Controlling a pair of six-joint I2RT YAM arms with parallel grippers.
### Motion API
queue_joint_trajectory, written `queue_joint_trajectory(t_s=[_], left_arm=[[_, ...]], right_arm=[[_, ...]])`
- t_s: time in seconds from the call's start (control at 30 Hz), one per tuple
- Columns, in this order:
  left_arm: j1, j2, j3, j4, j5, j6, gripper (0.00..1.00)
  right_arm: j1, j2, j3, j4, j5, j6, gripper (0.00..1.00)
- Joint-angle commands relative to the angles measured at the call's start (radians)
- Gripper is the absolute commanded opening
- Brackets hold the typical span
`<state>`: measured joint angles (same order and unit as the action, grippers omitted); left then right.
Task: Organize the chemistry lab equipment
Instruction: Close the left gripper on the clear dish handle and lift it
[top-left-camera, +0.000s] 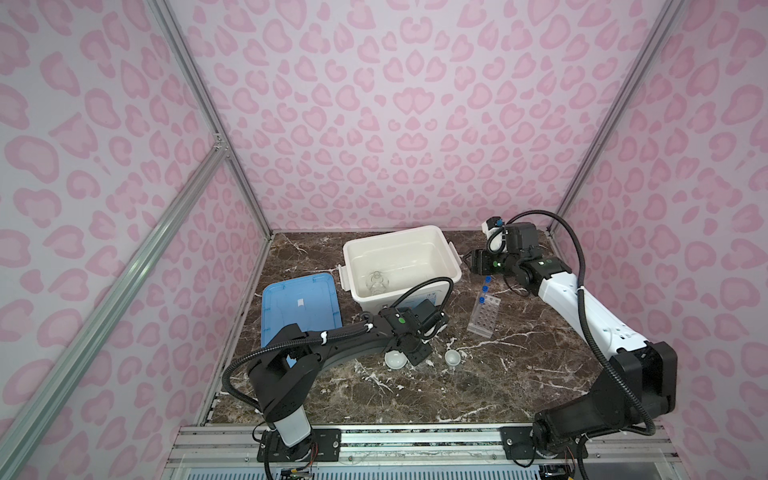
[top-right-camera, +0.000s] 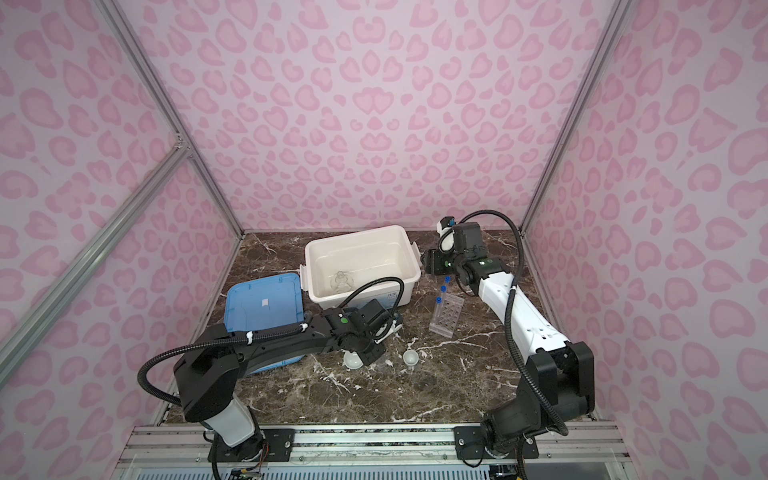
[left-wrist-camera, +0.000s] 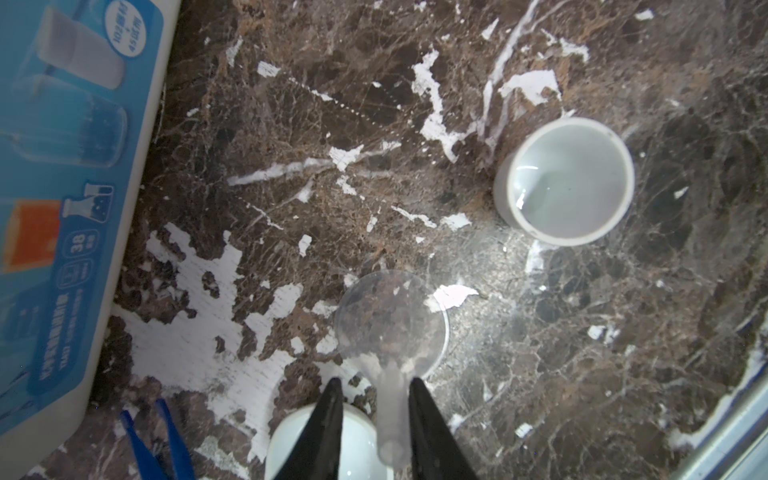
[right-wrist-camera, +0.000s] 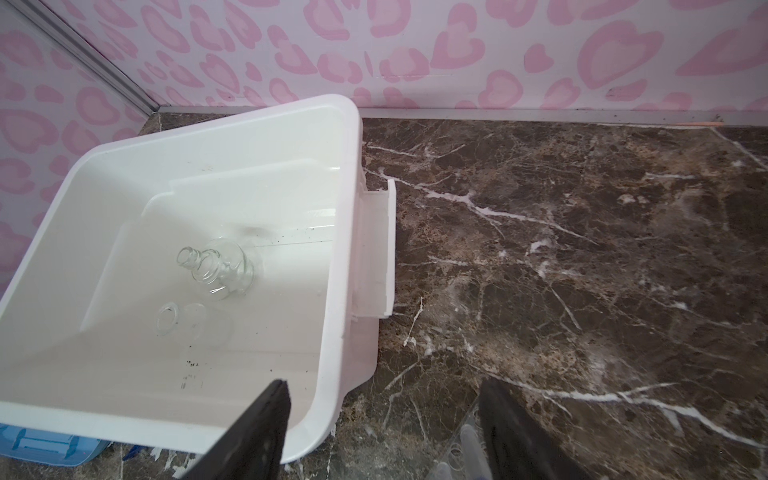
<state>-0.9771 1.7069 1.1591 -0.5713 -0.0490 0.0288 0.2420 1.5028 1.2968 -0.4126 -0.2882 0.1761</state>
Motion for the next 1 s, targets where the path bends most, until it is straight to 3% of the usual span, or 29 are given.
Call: queue_joint_trajectory(t_s=[0.0,0.5,0.77,0.97], left_arm=[[-0.002,0.008,0.01,0.007,0.007,0.008,0.29],[-0.002,0.011,0.01,0.005,0.004,0.003,0.22],[-0.003,0.006,0.013,-0.012,-0.011,0.0,0.4],[-0.005,-0.004,0.007,-0.018,-0.02,-0.007,0.37]], right_arm=[[-0.001,0.005,-0.006,0.017,-0.002,0.004,0.74],[-0.005,0.003,-0.011,0.021,-0.003,0.006,0.74],[-0.007,-0.002,-0.014,0.024,-0.006,0.006,0.74],[-0.009,-0.008,-0.024,0.036,-0.011,0.011,0.74]])
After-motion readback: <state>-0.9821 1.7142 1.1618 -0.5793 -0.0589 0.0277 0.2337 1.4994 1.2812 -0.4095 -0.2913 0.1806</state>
